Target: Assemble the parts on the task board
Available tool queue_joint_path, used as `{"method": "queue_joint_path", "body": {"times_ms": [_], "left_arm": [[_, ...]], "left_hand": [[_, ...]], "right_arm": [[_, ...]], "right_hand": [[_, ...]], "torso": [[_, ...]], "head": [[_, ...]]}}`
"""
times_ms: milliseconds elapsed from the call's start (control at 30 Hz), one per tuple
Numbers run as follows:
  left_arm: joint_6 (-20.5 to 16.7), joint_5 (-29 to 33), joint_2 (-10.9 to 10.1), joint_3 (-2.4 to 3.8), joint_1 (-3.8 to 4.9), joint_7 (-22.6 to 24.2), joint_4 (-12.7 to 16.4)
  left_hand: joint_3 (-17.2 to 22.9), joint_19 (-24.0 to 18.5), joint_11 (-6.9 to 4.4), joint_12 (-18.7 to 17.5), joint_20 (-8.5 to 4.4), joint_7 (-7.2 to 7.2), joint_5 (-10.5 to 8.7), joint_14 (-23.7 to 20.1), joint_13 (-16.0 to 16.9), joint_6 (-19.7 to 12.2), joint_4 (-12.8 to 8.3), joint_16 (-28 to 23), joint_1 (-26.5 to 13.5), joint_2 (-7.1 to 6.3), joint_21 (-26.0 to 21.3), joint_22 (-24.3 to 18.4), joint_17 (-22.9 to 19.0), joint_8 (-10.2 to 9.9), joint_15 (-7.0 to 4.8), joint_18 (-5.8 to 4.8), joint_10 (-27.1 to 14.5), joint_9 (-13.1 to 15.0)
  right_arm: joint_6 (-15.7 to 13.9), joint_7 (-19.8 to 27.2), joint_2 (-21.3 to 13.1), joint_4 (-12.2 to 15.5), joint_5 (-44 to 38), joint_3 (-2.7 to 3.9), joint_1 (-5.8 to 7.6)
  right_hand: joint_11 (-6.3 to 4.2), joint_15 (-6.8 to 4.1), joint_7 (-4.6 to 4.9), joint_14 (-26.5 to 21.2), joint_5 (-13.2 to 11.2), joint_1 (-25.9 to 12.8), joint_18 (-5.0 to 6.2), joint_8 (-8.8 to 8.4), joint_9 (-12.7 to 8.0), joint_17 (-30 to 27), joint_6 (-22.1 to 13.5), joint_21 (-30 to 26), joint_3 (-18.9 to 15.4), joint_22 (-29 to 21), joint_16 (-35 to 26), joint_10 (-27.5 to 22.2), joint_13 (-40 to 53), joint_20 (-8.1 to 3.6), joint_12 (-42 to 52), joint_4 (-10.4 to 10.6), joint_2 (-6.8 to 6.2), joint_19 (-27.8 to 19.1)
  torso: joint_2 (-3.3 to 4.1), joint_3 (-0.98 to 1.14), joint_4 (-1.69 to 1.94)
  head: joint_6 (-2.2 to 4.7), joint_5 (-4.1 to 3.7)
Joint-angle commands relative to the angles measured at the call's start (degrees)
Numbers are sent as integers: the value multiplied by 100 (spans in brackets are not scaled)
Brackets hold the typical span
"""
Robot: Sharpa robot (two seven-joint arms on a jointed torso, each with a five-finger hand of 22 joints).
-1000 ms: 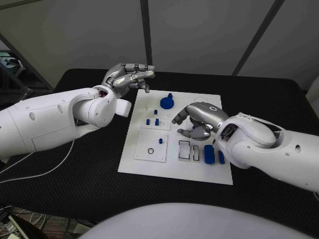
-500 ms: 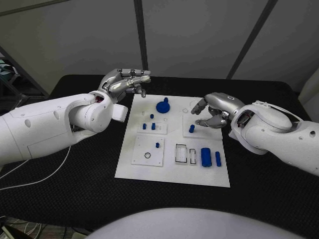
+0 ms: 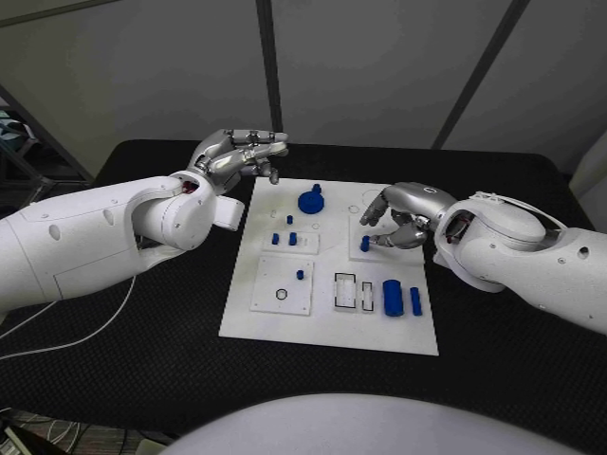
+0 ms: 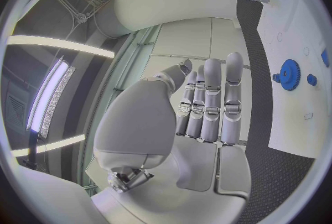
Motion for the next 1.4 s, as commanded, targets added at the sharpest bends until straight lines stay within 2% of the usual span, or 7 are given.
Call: {"method": "queue_joint_path", "body": {"times_ms": [33, 167, 433, 700, 867, 1067, 1400], "left_arm": [[84, 11, 3, 6, 8, 53, -1], [83, 11, 1, 6, 8, 52, -5], [88, 11, 5, 6, 8, 52, -14], [89, 11, 8, 6, 8, 49, -22], [87, 11, 6, 7, 8, 48, -22], [87, 11, 7, 7, 8, 44, -23], [80, 11, 5, 7, 8, 37, -29]], "left_hand": [[-31, -6, 14, 25, 9, 22, 17, -36, 9, -14, 3, -12, -4, 49, -29, -9, -9, -14, 7, 197, -38, -8], [-31, -6, 14, 25, 9, 22, 17, -36, 9, -14, 3, -12, -4, 49, -29, -9, -9, -14, 7, 197, -38, -8], [-31, -6, 14, 25, 9, 22, 17, -36, 9, -14, 3, -12, -4, 49, -29, -9, -9, -14, 7, 197, -38, -8], [-42, -8, 11, 41, 12, 19, 17, -44, 13, -11, 6, -13, -5, 60, -41, -17, -18, -10, 8, 196, -38, -6], [-42, -8, 11, 41, 12, 19, 17, -44, 13, -11, 6, -13, -5, 60, -41, -17, -18, -10, 8, 196, -38, -6], [-42, -8, 11, 41, 12, 19, 17, -44, 13, -11, 6, -13, -5, 60, -41, -17, -18, -10, 8, 196, -38, -6], [-42, -8, 11, 42, 12, 20, 17, -44, 13, -11, 6, -13, -5, 61, -41, -17, -18, -10, 8, 196, -39, -6]], "right_arm": [[304, 44, 20, 31, -88, -4, -1], [379, 27, 29, 63, -92, -11, -7], [429, -2, 69, 22, -135, -20, -15], [424, -43, 142, -52, -181, -29, -27], [434, -74, 173, -90, -237, -36, -29], [458, -118, 200, -121, -320, -135, -31], [463, -197, 233, -155, -439, -169, -32]], "right_hand": [[-19, 19, -23, 163, 39, 46, 63, 28, 10, 18, 23, -21, -41, 21, -13, 84, -4, -27, 60, 4, 32, 4], [-52, -6, -11, 171, 46, 65, 58, 36, 16, 33, 59, -11, -46, 45, 1, 200, -8, -46, 127, 24, 67, 34], [-96, -43, 14, 189, 48, 126, 39, 56, 26, 88, 143, 37, 12, 130, 41, 380, -15, -82, 192, 41, 134, 106], [-133, -79, 17, 205, -53, 264, 14, 137, 61, 123, 413, 108, 203, 244, 78, 640, -12, -118, 234, 31, 279, 194], [-164, -102, 1, 214, -98, 324, 3, 177, 76, 154, 550, 144, 281, 302, 103, 777, -2, -139, 251, 7, 325, 233], [-188, -121, -14, 220, -118, 357, -6, 198, 84, 180, 637, 172, 322, 347, 123, 866, 5, -157, 253, -16, 341, 260], [-198, -130, -19, 223, -129, 372, -12, 209, 88, 194, 686, 189, 338, 374, 134, 915, 9, -166, 251, -30, 348, 276]], "torso": [[-2, -2, 10], [-3, 1, -1], [0, 4, 1], [4, 6, 6], [3, 4, 1], [-6, 3, 2], [-10, 2, -1]], "head": [[-19, 4], [-25, 4], [-29, -1], [-30, -8], [-41, -15], [-64, -20], [-61, -17]]}}
